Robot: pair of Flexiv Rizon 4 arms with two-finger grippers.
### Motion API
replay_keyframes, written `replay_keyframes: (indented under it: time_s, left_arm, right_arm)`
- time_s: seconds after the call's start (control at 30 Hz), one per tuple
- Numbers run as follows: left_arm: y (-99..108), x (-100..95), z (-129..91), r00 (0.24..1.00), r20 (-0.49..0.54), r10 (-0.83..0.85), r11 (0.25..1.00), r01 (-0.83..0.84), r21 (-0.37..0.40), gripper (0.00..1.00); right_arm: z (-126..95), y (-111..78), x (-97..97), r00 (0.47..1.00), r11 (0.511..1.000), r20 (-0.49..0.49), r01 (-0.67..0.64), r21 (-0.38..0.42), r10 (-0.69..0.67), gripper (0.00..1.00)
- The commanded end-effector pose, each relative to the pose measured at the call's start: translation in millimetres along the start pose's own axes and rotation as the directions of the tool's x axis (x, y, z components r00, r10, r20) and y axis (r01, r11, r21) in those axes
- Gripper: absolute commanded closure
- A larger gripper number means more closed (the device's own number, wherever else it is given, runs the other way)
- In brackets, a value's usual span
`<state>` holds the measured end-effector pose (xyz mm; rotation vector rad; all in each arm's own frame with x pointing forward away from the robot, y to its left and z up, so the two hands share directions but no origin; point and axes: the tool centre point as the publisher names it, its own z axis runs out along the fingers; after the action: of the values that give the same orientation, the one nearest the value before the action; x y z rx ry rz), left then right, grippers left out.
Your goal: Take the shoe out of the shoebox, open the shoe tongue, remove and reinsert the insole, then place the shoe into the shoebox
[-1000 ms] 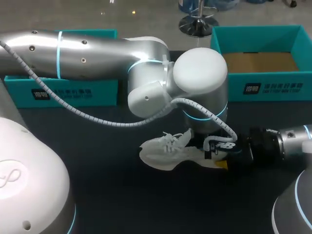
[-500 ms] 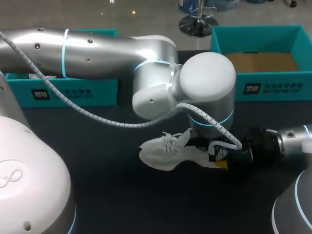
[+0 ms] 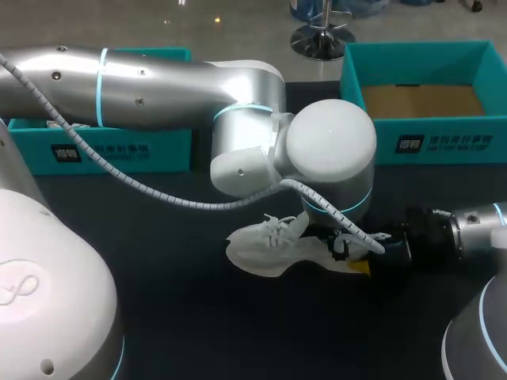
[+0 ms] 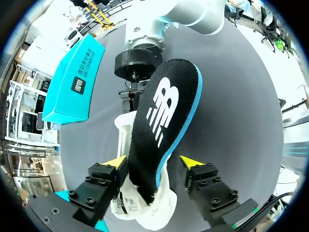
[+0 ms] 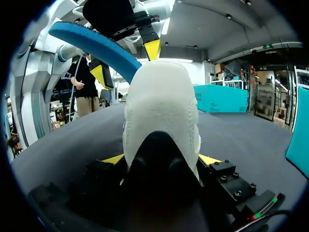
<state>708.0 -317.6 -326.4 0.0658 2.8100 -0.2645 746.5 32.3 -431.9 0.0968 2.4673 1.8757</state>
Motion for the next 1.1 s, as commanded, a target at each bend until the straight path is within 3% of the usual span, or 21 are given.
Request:
replay_keyframes:
  time_s: [0.03,0.07,0.1,0.43,0.63,0.87,0.97,1.1]
  left_arm:
    - [-10.4,0.9,6.6,1.0,0.016,-0.003,1.0,0.003,-0.018,0.58]
    - [-11.3,0.2,6.9,1.0,0.018,-0.007,1.0,0.007,-0.012,0.71]
    - [-12.3,-0.5,6.8,1.0,0.02,-0.006,1.0,0.006,-0.009,1.0]
    - [-15.1,-4.2,-6.9,1.0,0.009,-0.021,1.0,0.02,0.024,1.0]
    - [-15.3,-12.6,-25.2,0.996,-0.064,-0.058,0.995,0.063,0.077,1.0]
    - [-39.6,-38.3,-92.6,0.961,-0.235,-0.145,0.954,0.198,0.223,1.0]
    - [-51.5,-61.1,-133.3,0.923,-0.354,-0.153,0.912,0.27,0.309,1.0]
    - [-61.3,-94.5,-179.2,0.886,-0.427,-0.18,0.863,0.351,0.364,1.0]
  right_arm:
    - [3.1,-3.3,-1.0,1.0,1.0,0.001,0.0,0.003,0.0,1.0]
    - [3.1,-3.3,-1.0,1.0,1.0,0.001,0.0,0.003,0.0,1.0]
    - [3.1,-3.3,-1.0,1.0,1.0,0.001,0.0,0.003,0.0,1.0]
    - [3.1,-3.3,-1.0,1.0,1.0,0.001,0.0,0.003,0.0,1.0]
    - [3.1,-3.3,-1.0,1.0,1.0,0.001,0.0,0.003,0.0,1.0]
    - [3.1,-3.3,-1.0,1.0,1.0,0.001,0.0,0.003,0.0,1.0]
    - [3.1,-3.3,-1.0,1.0,1.0,0.001,0.0,0.003,0.0,1.0]
    - [3.1,-3.3,-1.0,1.0,1.0,0.001,0.0,0.003,0.0,1.0]
